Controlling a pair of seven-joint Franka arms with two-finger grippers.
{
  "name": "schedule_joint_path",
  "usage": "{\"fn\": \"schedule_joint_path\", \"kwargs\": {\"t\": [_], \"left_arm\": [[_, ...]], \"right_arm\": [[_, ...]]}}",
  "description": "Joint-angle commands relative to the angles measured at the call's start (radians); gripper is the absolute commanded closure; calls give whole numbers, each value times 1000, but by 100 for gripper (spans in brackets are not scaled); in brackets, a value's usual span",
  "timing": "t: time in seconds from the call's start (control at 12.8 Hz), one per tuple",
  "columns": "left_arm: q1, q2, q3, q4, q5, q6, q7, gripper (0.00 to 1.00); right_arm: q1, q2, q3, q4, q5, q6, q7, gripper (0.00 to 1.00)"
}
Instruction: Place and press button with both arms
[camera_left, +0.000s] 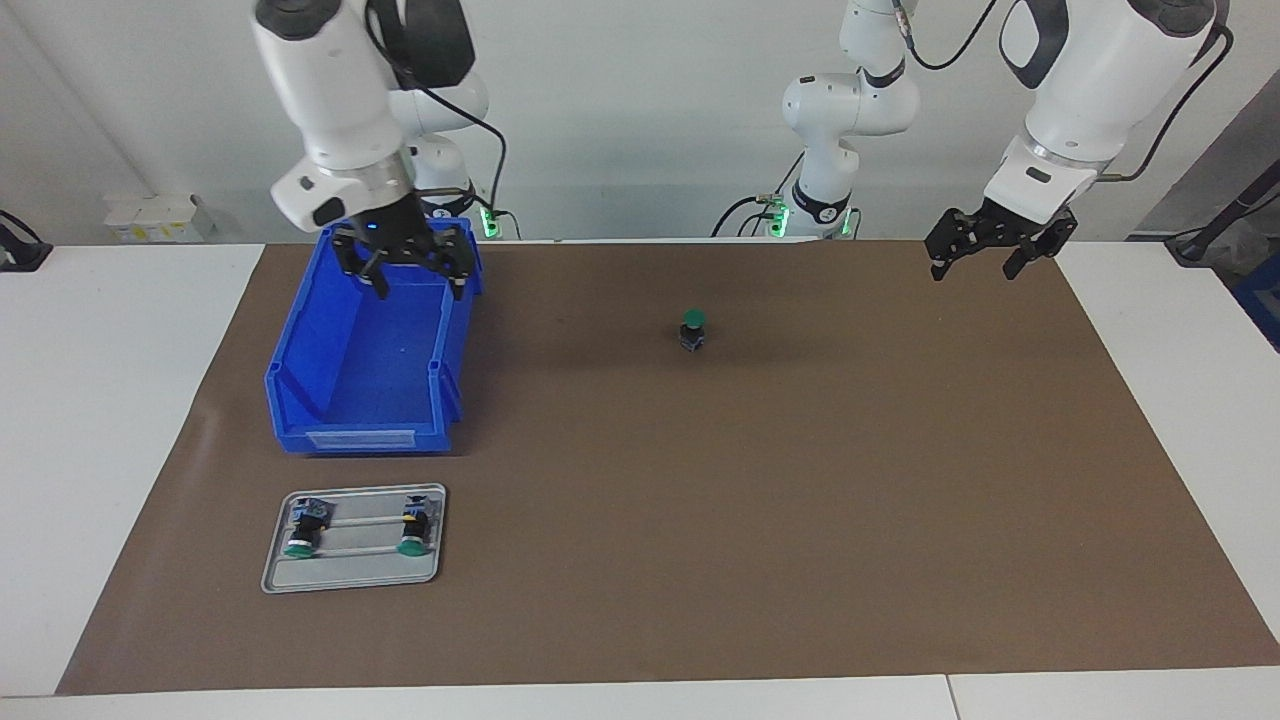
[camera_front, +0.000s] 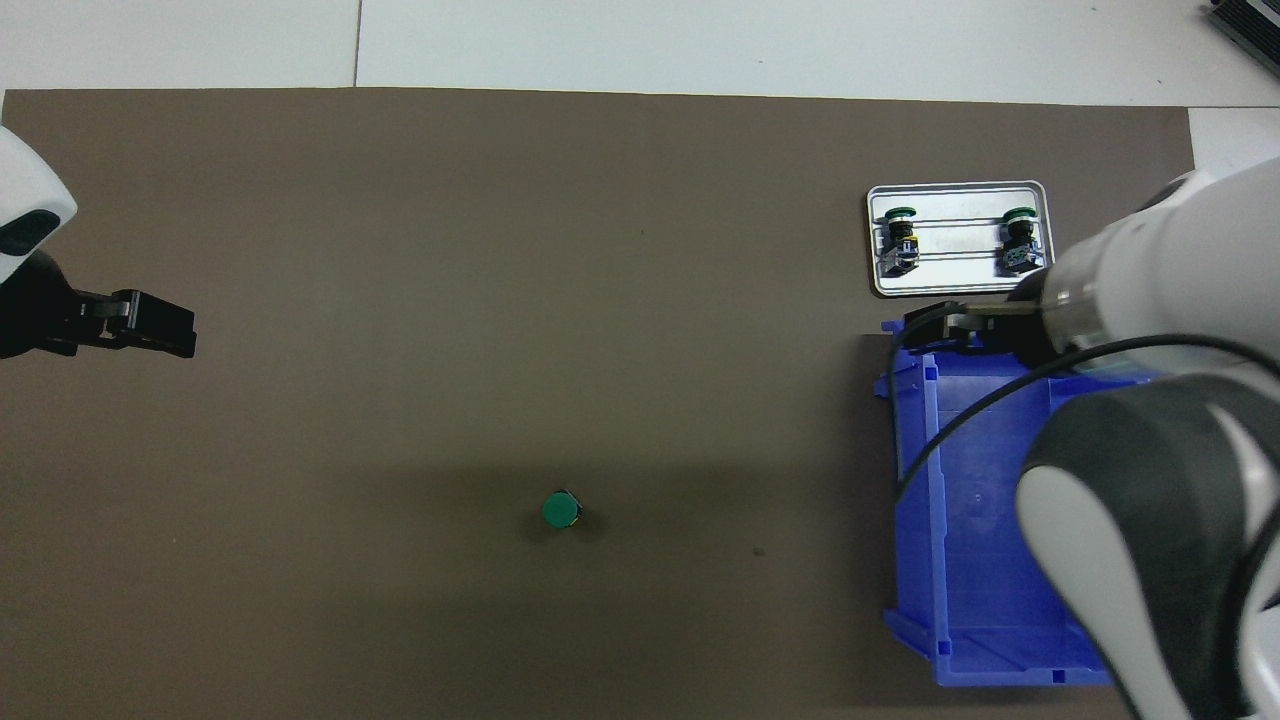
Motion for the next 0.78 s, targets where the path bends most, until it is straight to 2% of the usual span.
{"fn": "schedule_joint_path", "kwargs": {"t": [0.0,0.16,0.31,0.47,0.7], "left_arm": [[-29,-45,9,-50,-7,5,16,0],[-29,-45,11,-47,-7,3,12,0],[-12,-45,20,-47,-7,1,10,0],[20,-45,24,-47,-7,2,10,0],[40,-44,24,-47,-7,2,10,0]], "right_arm": [[196,17,1,-103,7,124,248,0],[344,99,3,-101,6,206,427,0],[443,146,3,-103,4,270,576,0],[515,181,1,-101,1,331,688,0],[543,253,1,-101,-11,437,772,0]]}}
